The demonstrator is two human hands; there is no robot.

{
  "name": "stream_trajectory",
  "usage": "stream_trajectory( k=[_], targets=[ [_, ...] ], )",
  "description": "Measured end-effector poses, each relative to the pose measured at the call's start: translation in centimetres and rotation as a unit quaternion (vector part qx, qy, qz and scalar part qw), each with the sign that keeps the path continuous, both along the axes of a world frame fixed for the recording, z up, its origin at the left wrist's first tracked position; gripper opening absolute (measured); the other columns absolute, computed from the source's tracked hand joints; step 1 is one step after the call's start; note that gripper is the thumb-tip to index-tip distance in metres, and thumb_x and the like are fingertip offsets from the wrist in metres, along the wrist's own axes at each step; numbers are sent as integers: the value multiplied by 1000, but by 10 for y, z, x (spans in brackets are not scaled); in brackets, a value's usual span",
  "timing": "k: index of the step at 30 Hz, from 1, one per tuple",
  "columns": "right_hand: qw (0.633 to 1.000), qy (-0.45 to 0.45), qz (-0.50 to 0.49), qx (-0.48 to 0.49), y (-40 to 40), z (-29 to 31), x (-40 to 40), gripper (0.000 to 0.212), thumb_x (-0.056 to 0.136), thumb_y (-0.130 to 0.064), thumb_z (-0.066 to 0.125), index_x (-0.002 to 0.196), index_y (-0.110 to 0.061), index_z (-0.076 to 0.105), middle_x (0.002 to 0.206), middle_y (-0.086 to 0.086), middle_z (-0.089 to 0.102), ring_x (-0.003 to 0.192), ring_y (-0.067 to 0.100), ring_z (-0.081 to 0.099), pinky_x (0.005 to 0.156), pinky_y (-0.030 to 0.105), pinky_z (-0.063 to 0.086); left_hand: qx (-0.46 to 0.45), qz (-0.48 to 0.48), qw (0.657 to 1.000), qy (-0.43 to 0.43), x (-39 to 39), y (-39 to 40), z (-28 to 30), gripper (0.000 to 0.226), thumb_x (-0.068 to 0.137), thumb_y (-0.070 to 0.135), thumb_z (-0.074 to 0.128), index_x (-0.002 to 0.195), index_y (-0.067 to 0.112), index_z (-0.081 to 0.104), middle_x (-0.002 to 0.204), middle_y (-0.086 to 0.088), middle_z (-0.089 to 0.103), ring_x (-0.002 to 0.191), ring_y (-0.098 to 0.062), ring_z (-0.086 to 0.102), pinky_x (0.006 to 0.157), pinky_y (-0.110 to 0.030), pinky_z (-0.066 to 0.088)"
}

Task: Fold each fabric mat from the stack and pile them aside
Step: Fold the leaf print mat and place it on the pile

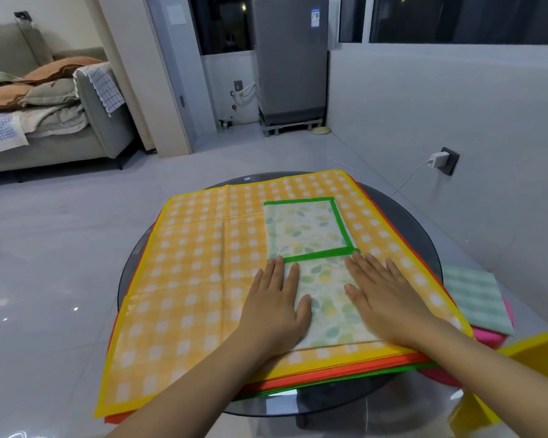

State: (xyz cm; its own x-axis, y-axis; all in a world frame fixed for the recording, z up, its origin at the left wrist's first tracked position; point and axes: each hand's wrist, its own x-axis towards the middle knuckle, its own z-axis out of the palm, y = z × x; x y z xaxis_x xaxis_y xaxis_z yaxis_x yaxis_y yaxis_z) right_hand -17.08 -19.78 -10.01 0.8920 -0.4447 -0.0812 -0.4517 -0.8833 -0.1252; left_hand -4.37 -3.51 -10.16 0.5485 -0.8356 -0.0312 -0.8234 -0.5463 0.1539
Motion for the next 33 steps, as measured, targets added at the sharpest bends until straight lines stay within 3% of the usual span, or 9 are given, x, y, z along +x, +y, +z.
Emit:
stream_trajectory(
  k=[3, 6, 10, 12, 16, 19, 23, 28, 33],
  targets=[
    [999, 5, -11, -39, -1, 7, 1, 61, 97, -49, 4, 150, -21, -2, 158, -5, -10, 142, 13, -21, 115, 42, -18, 2, -1, 1000, 4, 2, 0, 7, 63, 98, 50, 18, 152, 22, 2, 160, -5, -7, 146, -19, -10, 119, -38, -5],
    [996, -50, 31, -74, -4, 18, 7, 51, 100, -38, 27, 146, -19, 25, 157, -1, 13, 144, 18, 0, 115, 38, -6, -41, -18, 998, -52, 15, -4, 16, 50, 98, 44, 30, 142, 21, 37, 150, -5, 32, 139, -20, 23, 112, -34, 11],
    [981, -156, 53, 99, -10, 27, 24, 41, 96, -19, 45, 137, -16, 43, 124, -2, 45, 116, 12, 39, 92, 14, 27, -136, -14, 990, -28, 36, -15, 23, 31, 97, 33, 45, 116, 17, 64, 123, 1, 55, 117, -18, 43, 95, -24, 24],
    [972, -183, 6, 145, -14, 29, 35, 39, 96, -14, 45, 134, -13, 48, 106, -4, 44, 93, 8, 46, 79, 13, 32, -178, 10, 983, 33, 41, -22, 21, 23, 95, 27, 52, 104, 12, 67, 112, -1, 55, 111, -19, 43, 88, -19, 28],
    [960, -207, -75, 174, -27, 27, 55, 35, 93, -13, 52, 127, -5, 54, 103, 4, 51, 92, 15, 50, 81, 23, 40, -234, 83, 960, 126, 47, -33, 19, 10, 92, 23, 55, 86, 15, 59, 89, 5, 46, 85, -14, 49, 66, -13, 32],
    [955, -206, -130, 171, -34, 29, 70, 36, 91, -19, 58, 123, -2, 55, 118, 16, 53, 98, 23, 53, 85, 31, 42, -264, 143, 943, 141, 54, -40, 16, 10, 92, 21, 56, 94, 12, 58, 98, -3, 49, 80, -15, 49, 64, -15, 29],
    [953, -175, -186, 164, -41, 31, 82, 33, 92, -24, 58, 115, -1, 54, 127, 20, 43, 76, 24, 52, 66, 30, 44, -261, 226, 915, 206, 63, -46, 21, 40, 92, 30, 57, 124, 7, 49, 126, -10, 42, 91, -19, 51, 78, -23, 35],
    [928, -176, -243, 221, -52, 28, 91, 33, 91, -18, 59, 110, 9, 58, 89, 24, 67, 57, 28, 57, 63, 37, 53, -240, 267, 910, 207, 77, -55, 22, 42, 90, 31, 60, 120, 3, 49, 118, -11, 54, 91, -21, 51, 73, -29, 40],
    [901, -211, -262, 274, -56, 26, 91, 22, 89, -16, 61, 73, -2, 58, 54, 9, 59, 43, 18, 55, 55, 28, 50, -294, 305, 871, 248, 87, -59, 16, 24, 85, 25, 66, 91, 2, 62, 85, -14, 69, 80, -27, 65, 68, -38, 50]
  ],
)
